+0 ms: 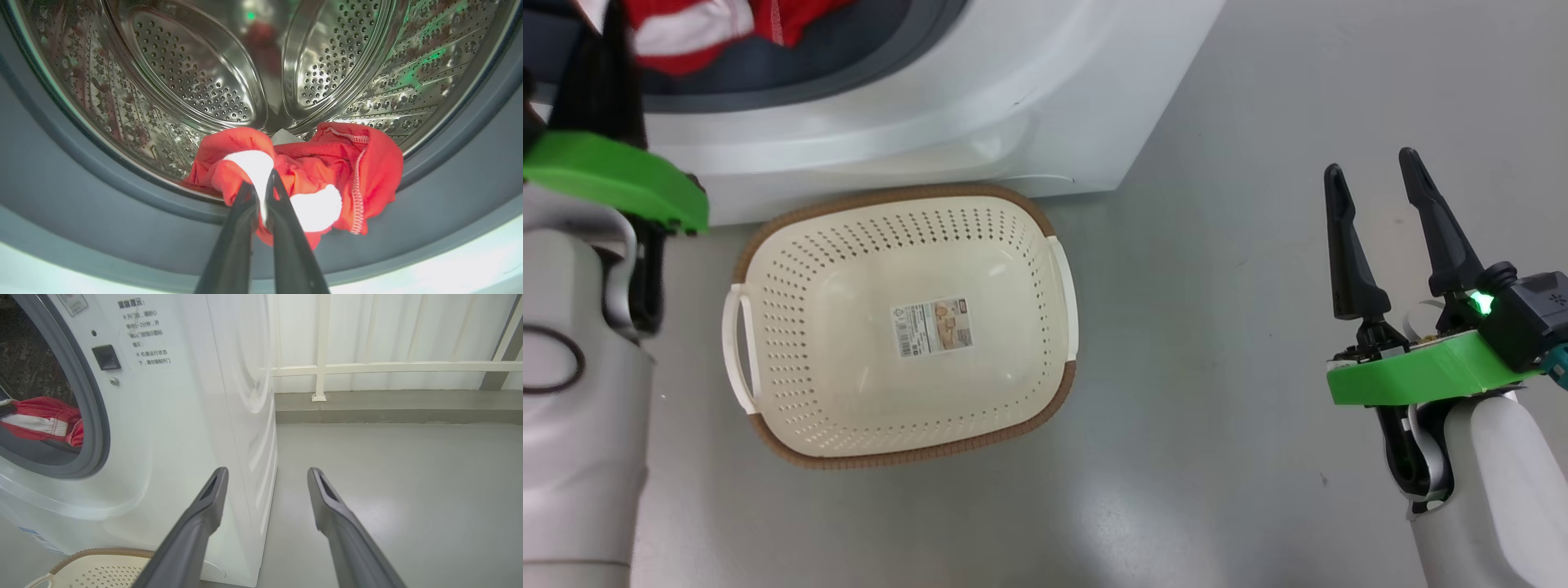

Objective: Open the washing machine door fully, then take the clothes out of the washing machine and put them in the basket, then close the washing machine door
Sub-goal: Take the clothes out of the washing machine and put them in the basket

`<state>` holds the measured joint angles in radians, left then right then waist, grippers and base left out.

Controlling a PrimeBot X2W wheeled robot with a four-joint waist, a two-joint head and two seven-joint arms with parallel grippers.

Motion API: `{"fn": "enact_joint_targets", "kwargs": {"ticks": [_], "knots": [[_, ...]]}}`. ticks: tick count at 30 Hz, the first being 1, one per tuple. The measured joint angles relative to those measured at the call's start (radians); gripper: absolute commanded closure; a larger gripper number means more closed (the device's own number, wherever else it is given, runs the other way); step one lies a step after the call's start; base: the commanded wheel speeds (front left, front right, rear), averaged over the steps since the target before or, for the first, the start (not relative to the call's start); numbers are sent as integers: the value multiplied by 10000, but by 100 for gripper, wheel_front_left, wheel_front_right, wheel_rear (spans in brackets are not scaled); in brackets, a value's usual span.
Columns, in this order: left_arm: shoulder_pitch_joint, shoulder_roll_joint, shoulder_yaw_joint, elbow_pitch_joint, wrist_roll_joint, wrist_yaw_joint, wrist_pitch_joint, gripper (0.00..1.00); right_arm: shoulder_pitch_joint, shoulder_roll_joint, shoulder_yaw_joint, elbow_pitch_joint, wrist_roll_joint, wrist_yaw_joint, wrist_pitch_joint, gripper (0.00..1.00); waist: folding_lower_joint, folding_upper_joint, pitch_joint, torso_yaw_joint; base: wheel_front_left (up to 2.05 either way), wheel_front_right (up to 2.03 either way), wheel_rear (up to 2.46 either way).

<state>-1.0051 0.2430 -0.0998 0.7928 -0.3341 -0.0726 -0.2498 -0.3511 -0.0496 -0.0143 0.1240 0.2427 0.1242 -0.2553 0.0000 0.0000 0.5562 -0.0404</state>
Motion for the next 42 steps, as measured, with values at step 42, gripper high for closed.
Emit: {"fn": "enact_joint_targets", "kwargs": {"ticks": [42], "knots": [[5940,-692,31,-4364,-462,-506,123,100,1706,0,-59,391,-245,0,0,0,0,0,-3610,88,0,0,0]]}}
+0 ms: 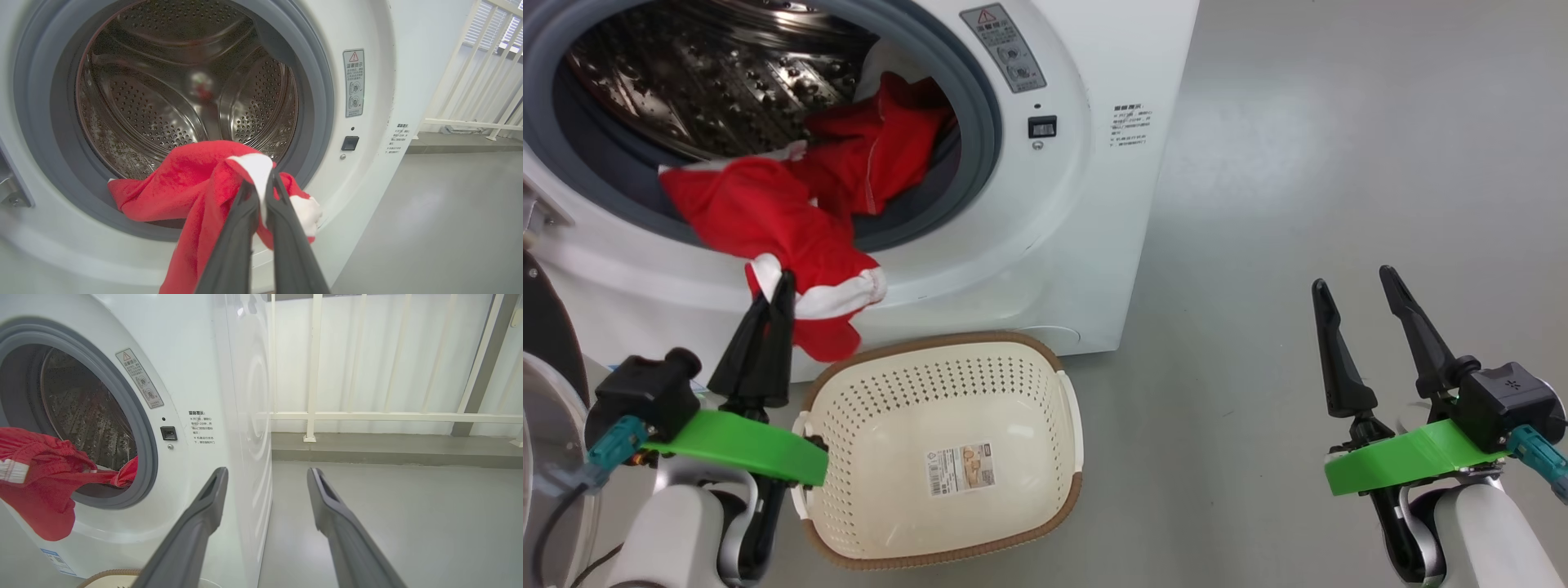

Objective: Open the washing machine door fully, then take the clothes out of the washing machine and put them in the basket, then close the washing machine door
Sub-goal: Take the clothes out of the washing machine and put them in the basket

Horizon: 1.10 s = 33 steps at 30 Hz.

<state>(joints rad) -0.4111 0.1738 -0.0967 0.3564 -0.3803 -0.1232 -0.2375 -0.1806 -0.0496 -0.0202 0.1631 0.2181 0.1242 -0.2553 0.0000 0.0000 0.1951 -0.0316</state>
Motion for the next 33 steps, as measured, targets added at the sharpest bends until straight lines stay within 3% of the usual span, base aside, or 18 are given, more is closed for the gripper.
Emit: {"fn": "enact_joint_targets", "kwargs": {"ticks": [16,33], "knots": [[752,-334,-453,-1009,-546,98,757,100,51,6,44,-113,44,0,0,0,0,0,198,-103,0,0,0],[-556,-823,-2075,2828,-2155,-8,1185,100,-335,4,242,-201,211,0,0,0,0,0,1292,-121,0,0,0]]}}
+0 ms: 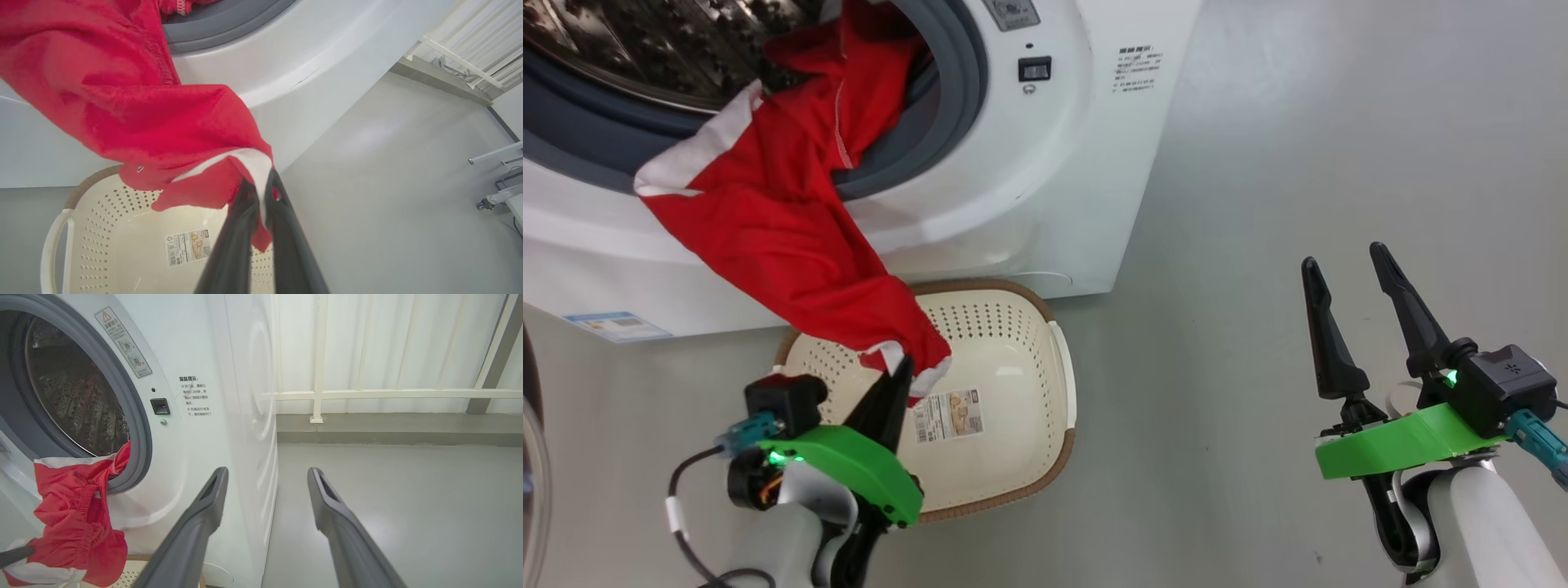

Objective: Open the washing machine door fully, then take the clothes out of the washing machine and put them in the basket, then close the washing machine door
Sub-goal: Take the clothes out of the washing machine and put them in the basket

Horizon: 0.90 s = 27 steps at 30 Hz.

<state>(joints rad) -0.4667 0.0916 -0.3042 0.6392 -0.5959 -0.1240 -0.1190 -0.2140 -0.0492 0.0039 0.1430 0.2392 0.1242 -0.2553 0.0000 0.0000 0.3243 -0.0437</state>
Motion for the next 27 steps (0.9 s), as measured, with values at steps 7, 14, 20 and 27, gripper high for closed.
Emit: {"fn": "enact_joint_targets", "kwargs": {"ticks": [7,14,20,27], "knots": [[-581,-100,-982,1150,-882,-8,31,100,-67,0,71,-12,4,0,0,0,0,0,435,-69,0,0,0],[-1293,-127,-1674,2441,-1906,-10,-12,100,-476,-2,134,-107,75,0,0,0,0,0,1012,-169,0,0,0],[-1594,-136,-2100,3325,-2686,-10,-75,100,-726,-6,343,-138,111,0,0,0,0,0,1454,-319,0,0,0],[-1934,-136,-2585,4136,-3273,-10,-157,100,-858,-8,397,-222,146,0,0,0,0,0,1896,-590,0,0,0]]}}
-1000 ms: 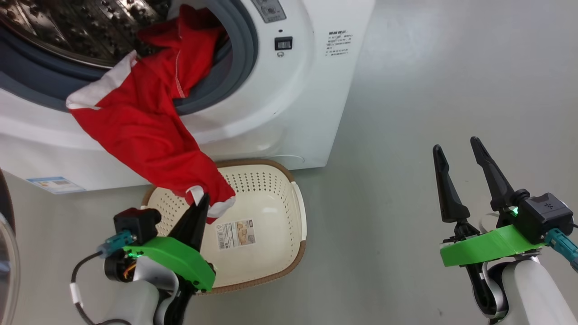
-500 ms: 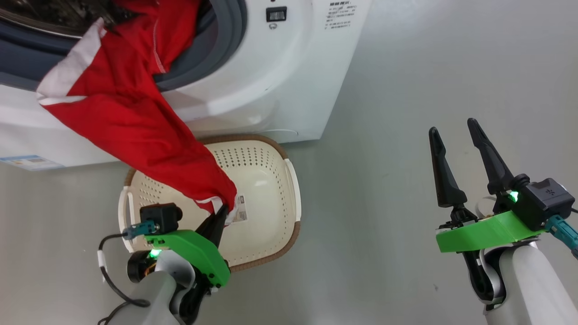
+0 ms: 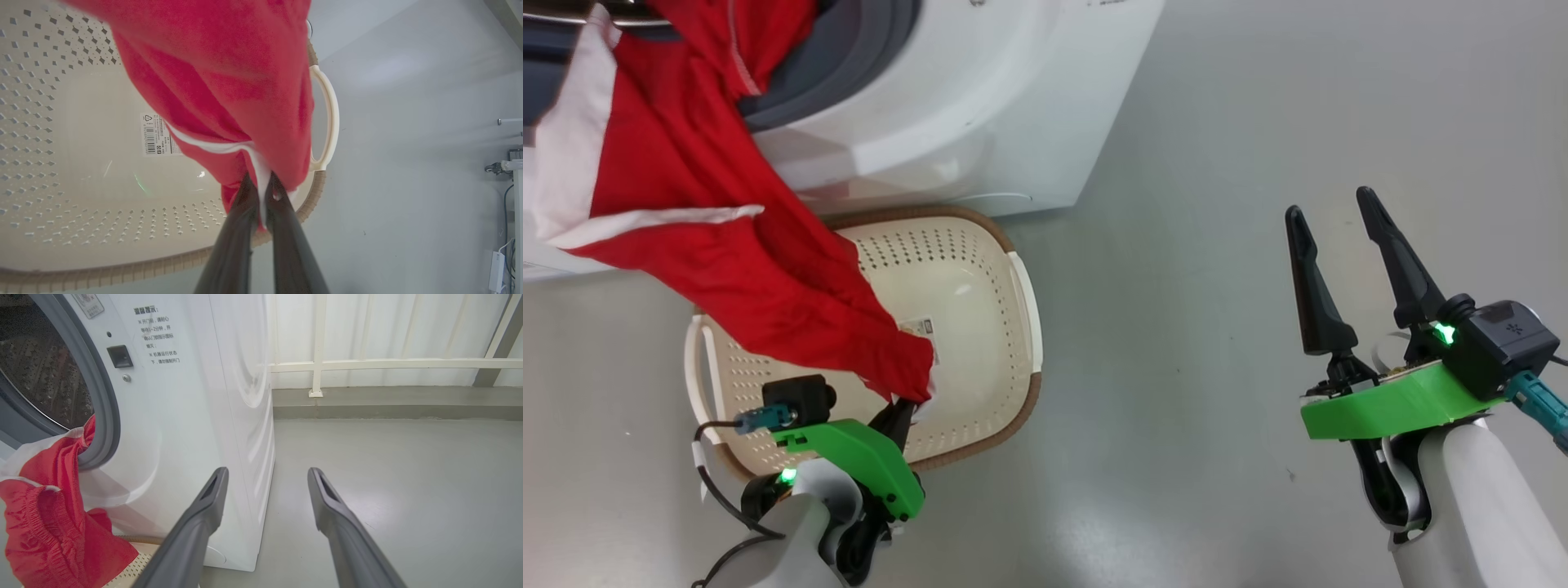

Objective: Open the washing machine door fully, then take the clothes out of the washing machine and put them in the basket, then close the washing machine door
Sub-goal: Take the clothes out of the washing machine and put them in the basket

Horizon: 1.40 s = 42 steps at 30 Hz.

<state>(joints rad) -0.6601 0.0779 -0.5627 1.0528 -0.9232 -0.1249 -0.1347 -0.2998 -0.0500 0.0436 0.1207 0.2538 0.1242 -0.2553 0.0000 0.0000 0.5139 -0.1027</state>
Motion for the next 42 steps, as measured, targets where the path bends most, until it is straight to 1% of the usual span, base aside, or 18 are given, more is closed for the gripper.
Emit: {"fn": "enact_joint_targets", "kwargs": {"ticks": [4,12,18,25,26,27,28,30,31,35,42], "knots": [[-139,-6,-282,309,-343,0,13,100,-133,0,-10,-65,0,0,0,0,0,0,264,-126,0,0,0],[-325,0,-646,984,-681,0,-4,100,-198,0,6,-157,0,0,0,0,0,0,742,-290,0,0,0],[-831,0,-805,1373,-842,-2,-215,100,-386,0,8,-240,-2,0,0,0,0,0,1045,-296,0,0,0],[-942,-2,-907,1643,-1012,-2,-445,100,-439,0,36,-224,-2,0,0,0,0,0,1107,-240,0,0,0],[-996,2,-924,1684,-1030,-2,-474,98,-440,-2,36,-215,-2,0,0,0,0,0,1099,-234,0,0,0],[-1045,8,-932,1716,-1041,-2,-539,62,-442,-2,36,-196,-2,0,0,0,0,0,1087,-230,0,0,0],[-1089,17,-947,1756,-1060,-2,-566,51,-444,-2,36,-178,-2,0,0,0,0,0,1070,-226,0,0,0],[-1159,42,-1012,1847,-1066,-2,-581,8,-453,0,38,-140,-2,0,0,0,0,0,1026,-216,0,0,0],[-1191,63,-1053,1889,-1066,-2,-608,0,-467,-2,38,-123,-2,0,0,0,0,0,997,-211,0,0,0],[-1236,121,-1137,2010,-1064,-2,-631,0,-485,-4,35,-67,-2,0,0,0,0,0,842,-160,0,0,0],[-1253,316,-1260,1818,-951,-2,-1062,0,-480,-4,25,31,-2,0,0,0,0,0,392,-15,0,0,0]]}}
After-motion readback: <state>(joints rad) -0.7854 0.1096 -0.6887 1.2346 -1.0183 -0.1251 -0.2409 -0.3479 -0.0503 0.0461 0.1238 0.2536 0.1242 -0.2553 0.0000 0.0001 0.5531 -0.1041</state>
